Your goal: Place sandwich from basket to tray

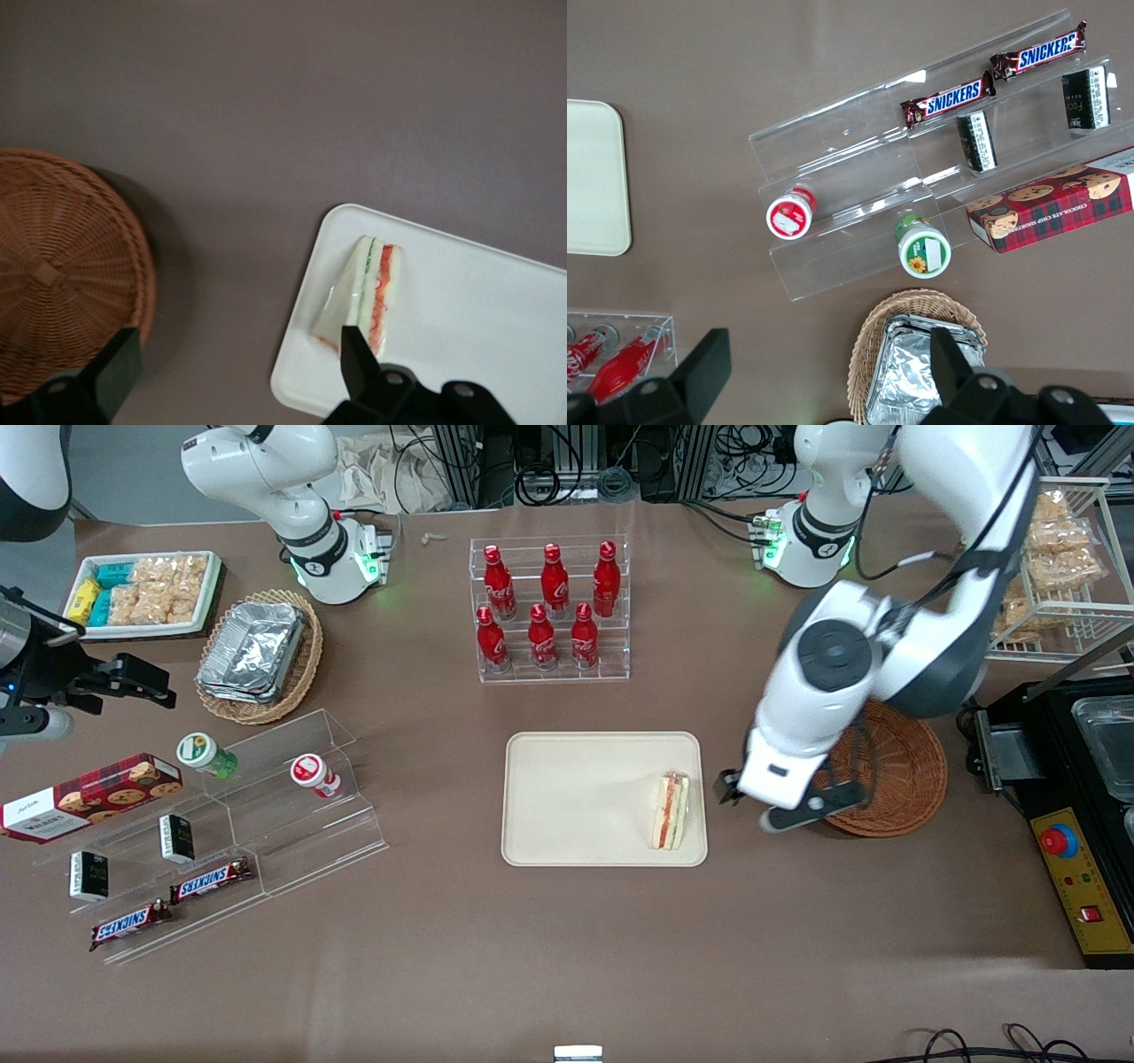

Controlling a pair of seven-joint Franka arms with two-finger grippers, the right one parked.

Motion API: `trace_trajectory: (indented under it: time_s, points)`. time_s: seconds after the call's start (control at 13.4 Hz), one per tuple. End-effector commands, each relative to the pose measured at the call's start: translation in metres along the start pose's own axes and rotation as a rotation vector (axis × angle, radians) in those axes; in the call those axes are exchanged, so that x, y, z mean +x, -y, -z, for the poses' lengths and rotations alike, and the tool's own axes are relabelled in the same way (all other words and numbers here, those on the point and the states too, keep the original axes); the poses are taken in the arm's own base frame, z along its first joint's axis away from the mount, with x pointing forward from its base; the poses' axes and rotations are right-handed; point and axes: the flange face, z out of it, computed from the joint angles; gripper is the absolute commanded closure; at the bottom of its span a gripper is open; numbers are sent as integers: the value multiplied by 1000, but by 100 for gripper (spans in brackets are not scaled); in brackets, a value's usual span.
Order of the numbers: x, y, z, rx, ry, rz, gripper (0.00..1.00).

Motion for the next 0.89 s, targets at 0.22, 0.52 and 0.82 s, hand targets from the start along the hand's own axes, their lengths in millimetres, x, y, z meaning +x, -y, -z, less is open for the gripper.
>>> trace_trajectory:
  time_s: [0.22,0.52,0.82]
  points:
    - [17,138,79,-60,92,-228,0]
    - [32,201,94,-54,120,-381,0]
    - [54,211,103,-53,101,-440,0]
